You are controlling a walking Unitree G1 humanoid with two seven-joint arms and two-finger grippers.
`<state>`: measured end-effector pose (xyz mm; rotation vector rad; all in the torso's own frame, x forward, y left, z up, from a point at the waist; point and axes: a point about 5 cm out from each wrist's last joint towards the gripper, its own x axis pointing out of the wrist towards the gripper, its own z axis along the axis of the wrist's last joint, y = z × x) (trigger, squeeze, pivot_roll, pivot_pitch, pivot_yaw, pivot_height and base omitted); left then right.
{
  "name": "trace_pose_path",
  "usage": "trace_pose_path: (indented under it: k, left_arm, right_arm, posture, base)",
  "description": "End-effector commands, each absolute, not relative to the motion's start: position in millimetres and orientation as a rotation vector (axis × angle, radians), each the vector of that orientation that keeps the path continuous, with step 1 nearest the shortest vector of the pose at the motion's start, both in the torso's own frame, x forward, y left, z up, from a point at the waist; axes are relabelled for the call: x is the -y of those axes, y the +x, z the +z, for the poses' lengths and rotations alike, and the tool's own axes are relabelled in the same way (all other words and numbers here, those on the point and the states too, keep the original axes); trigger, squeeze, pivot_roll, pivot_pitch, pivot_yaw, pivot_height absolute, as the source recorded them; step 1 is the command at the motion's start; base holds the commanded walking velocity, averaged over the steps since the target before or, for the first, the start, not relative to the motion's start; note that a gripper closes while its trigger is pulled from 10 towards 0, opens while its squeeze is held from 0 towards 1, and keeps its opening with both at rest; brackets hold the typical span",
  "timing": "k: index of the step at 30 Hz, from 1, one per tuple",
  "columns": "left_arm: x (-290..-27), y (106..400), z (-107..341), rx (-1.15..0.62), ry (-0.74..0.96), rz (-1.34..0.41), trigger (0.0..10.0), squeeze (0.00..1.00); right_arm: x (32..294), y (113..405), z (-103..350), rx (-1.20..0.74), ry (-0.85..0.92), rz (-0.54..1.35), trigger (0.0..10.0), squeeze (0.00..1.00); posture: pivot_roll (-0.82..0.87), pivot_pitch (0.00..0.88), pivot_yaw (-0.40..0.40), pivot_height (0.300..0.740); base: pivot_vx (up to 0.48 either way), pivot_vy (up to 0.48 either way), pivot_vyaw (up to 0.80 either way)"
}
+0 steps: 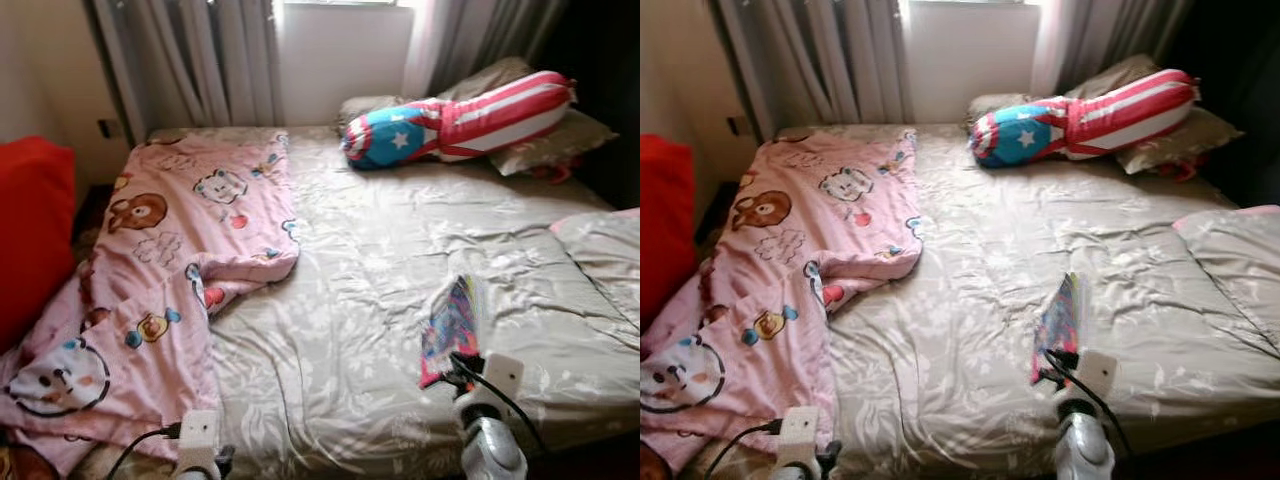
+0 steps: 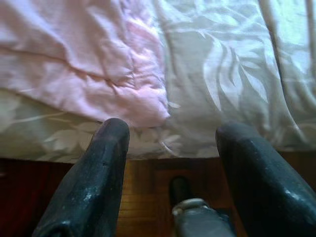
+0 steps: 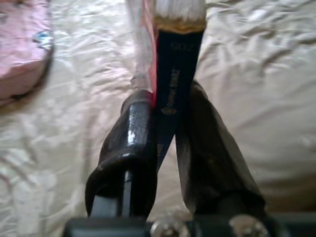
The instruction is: Clean up the room
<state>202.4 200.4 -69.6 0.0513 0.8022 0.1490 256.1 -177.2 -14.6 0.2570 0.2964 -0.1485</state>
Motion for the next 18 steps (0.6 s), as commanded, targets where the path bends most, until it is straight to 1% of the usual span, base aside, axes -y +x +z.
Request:
trace_pose_path:
  k: [1, 18]
  left_arm:
    - [-192.3, 201.5, -71.7, -0.818, 0.057, 0.115, 10.0, 0.0]
    - [-192.1, 201.4, -71.8, -0.821, 0.062, 0.108, 10.0, 0.0]
  right_arm:
    - [188.2, 260.4, -6.0, -0.239, 0.241, -0.176, 10.0, 0.0]
    - [185.1, 261.7, -6.2, -0.243, 0.236, -0.153, 10.0, 0.0]
  posture:
    - [-0.09, 0.0, -0.044, 0.74]
    - [-0.09, 0.0, -0.043, 0.74]
  base:
    - [0.0, -0.454, 0.0]
    - [0.0, -0.452, 0.0]
